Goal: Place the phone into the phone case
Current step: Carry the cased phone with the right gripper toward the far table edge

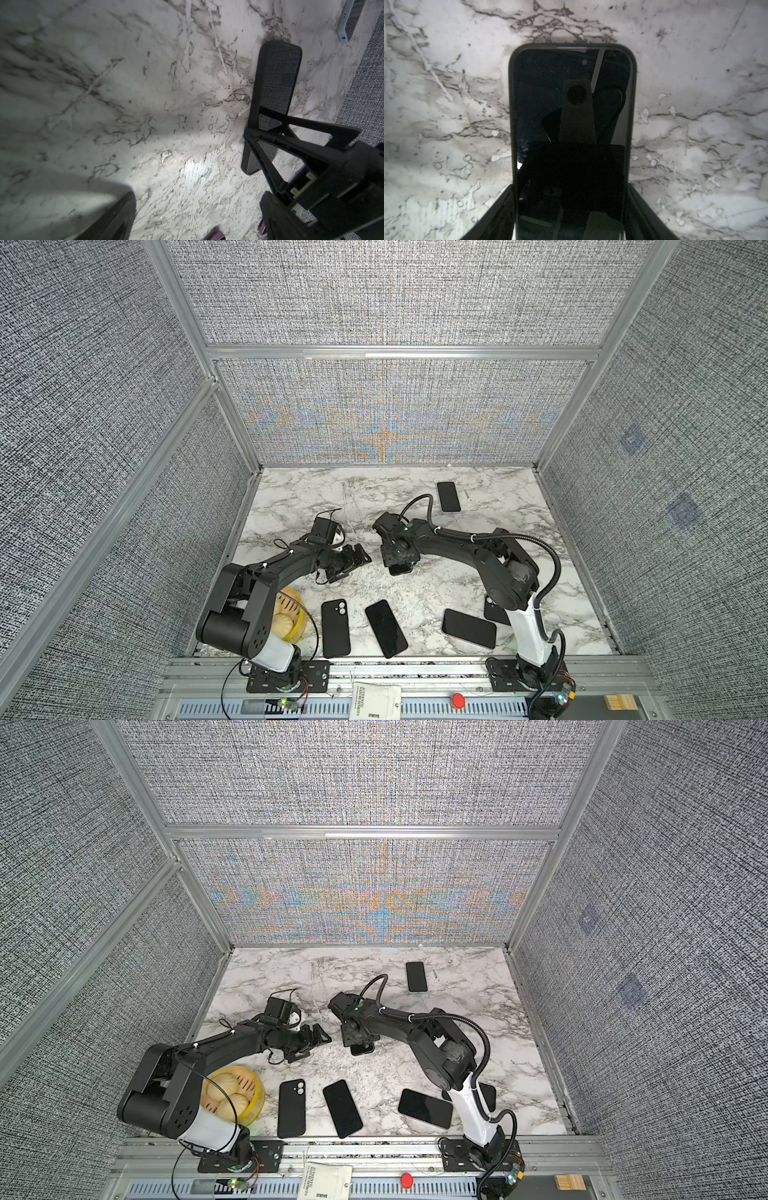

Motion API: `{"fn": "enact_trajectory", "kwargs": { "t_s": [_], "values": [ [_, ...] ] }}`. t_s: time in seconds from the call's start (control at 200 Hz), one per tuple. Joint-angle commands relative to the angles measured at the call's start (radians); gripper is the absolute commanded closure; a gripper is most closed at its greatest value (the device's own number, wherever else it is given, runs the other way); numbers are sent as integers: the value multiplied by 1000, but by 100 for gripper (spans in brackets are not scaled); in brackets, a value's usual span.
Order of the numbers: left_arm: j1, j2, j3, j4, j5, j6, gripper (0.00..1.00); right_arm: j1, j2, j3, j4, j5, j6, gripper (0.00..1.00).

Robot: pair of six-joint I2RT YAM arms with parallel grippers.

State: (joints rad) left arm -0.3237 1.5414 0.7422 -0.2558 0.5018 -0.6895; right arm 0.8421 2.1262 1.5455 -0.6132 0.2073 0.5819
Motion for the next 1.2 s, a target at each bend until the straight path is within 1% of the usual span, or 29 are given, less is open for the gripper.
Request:
{"fn": "enact_trajectory", "kwargs": {
  "t_s": [0.0, 0.25, 0.42, 0.7, 0.83, 1.045, 1.195],
  "values": [
    [2, 9, 10, 8, 14, 3, 5, -12, -1, -7, -48, 39, 18, 37],
    [2, 39, 43, 11, 26, 2, 5, -74, -48, -3, -15, 44, -42, 41],
    [2, 74, 84, 22, 44, -2, 5, -156, -30, 57, 13, 43, -114, 42],
    [2, 161, 192, 5, 60, -2, 6, -283, 75, 246, 39, 14, -224, 43],
    [2, 206, 245, 17, 72, -8, 6, -331, 143, 327, 41, -19, -248, 44],
    [2, 283, 325, 25, 97, -9, 6, -373, 225, 430, 37, -46, -275, 44],
    [2, 320, 345, 29, 116, -12, 6, -392, 282, 517, 13, -51, -289, 44]
  ]
}}
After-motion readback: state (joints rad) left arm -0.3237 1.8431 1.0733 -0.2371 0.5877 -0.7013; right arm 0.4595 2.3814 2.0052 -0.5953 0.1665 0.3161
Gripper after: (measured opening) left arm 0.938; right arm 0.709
